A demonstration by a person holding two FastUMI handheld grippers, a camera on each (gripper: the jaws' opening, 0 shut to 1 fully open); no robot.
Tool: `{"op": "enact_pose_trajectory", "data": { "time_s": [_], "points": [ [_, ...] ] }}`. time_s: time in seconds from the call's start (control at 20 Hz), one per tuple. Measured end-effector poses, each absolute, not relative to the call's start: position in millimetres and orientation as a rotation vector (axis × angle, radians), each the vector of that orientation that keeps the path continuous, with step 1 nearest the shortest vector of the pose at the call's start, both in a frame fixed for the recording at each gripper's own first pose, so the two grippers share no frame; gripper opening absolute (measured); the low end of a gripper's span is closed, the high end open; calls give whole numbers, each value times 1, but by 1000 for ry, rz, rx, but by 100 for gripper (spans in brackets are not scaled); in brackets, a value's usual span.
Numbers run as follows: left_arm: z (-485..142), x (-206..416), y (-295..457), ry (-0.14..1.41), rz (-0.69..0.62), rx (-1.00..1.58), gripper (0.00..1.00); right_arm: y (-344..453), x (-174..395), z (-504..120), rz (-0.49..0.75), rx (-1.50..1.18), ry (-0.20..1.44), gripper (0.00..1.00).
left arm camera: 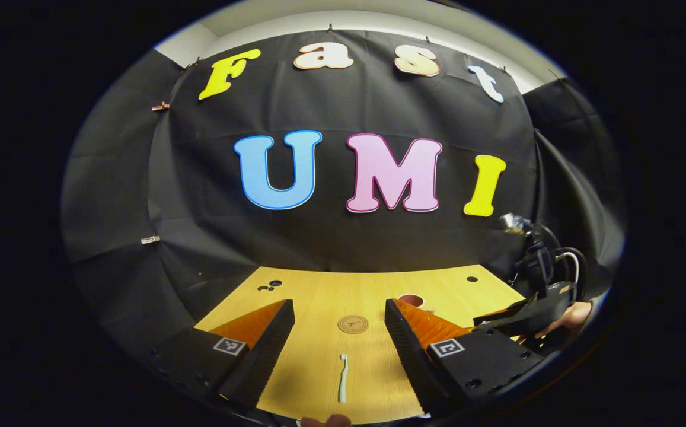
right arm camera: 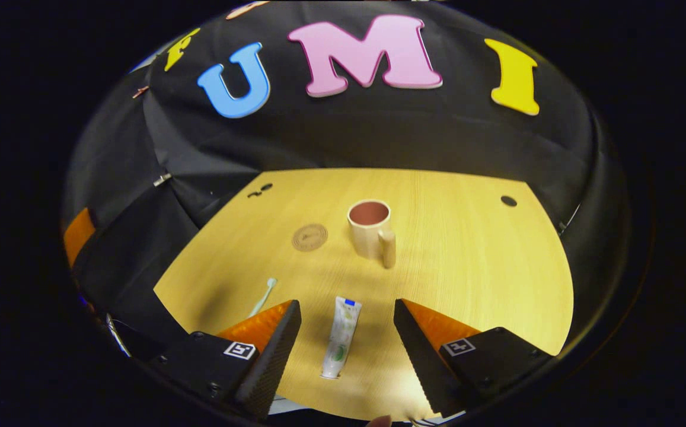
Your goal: Put the toothbrush and toothpaste on the desktop into the cup, then pick up the cup and place it on the coaster on the desktop.
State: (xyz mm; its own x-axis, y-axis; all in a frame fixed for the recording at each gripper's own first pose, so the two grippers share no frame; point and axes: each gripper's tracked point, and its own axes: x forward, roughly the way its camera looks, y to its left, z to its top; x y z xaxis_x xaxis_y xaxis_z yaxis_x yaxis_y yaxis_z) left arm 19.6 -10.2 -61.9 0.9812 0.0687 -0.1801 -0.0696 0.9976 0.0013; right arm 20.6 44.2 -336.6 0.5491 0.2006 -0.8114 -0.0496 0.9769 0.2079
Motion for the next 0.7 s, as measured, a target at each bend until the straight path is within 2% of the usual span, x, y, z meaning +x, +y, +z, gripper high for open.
{"op": "enact_pose_trajectory", "data": {
  "time_s": [0.3,0.6,0.7],
  "points": [
    [-68,21,-3,209,109,-2,97,61,9,-411,178,196,1166,95],
    [-76,24,0,245,133,-10,97,70,12,-450,178,188,1264,93],
    [-77,26,1,247,137,-9,97,73,14,-461,173,197,1292,88]
  ]
}}
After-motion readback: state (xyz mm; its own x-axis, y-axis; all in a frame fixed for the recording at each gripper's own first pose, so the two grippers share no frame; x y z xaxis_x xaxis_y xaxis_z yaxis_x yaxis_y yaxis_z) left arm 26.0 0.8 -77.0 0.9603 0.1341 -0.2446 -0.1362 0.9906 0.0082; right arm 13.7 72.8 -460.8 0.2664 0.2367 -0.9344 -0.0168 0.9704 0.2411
